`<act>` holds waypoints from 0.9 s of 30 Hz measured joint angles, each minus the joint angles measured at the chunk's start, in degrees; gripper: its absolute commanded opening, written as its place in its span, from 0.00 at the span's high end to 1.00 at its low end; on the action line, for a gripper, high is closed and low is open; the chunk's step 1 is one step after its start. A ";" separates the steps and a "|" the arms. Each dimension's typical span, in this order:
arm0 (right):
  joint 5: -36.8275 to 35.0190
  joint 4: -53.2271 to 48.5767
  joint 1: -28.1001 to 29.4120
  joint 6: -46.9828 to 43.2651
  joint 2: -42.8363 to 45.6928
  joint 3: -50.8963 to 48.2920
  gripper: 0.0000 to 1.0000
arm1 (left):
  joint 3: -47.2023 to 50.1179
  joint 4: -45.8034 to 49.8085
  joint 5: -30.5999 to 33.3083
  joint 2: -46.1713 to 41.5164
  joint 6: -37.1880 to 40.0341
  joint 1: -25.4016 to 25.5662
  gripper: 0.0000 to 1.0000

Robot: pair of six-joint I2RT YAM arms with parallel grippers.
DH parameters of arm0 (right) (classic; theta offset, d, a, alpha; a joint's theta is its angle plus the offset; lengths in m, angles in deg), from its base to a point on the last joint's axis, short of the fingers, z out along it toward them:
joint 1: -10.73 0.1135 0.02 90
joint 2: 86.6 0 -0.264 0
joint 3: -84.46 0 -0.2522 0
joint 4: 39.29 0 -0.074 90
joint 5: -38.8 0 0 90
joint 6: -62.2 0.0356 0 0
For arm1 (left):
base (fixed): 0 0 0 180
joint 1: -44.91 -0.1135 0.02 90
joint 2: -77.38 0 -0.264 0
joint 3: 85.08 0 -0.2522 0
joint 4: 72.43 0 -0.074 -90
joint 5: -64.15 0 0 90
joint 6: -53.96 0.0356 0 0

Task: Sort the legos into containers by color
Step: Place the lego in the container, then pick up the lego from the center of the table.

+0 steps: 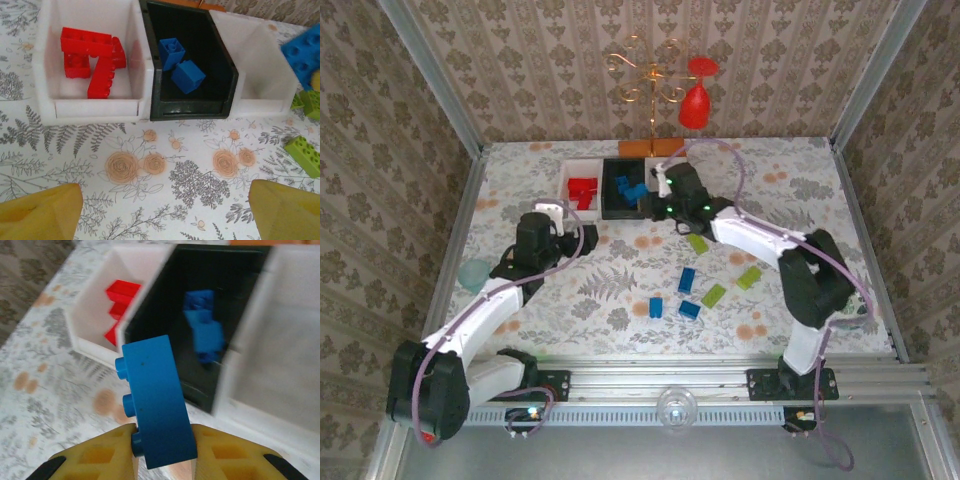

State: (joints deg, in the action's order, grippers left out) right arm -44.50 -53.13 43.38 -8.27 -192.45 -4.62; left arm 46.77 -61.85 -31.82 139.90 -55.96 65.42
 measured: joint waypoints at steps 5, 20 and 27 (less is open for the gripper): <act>1.57 -0.13 0.70 0.96 -11.65 11.30 0.65 | 0.20 0.09 -0.07 -0.92 -0.04 0.00 0.12; 2.62 -3.39 -0.13 1.29 -8.41 8.92 0.50 | 0.20 0.13 -2.10 -2.62 -0.04 -0.04 0.12; -5.25 -7.23 1.44 2.89 18.08 -18.64 0.35 | 0.04 1.25 -7.48 -1.84 -0.87 0.09 0.12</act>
State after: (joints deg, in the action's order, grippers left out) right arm -49.75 -60.36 44.82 -5.38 -174.37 -23.26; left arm 46.81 -60.60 -39.30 138.07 -56.83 65.51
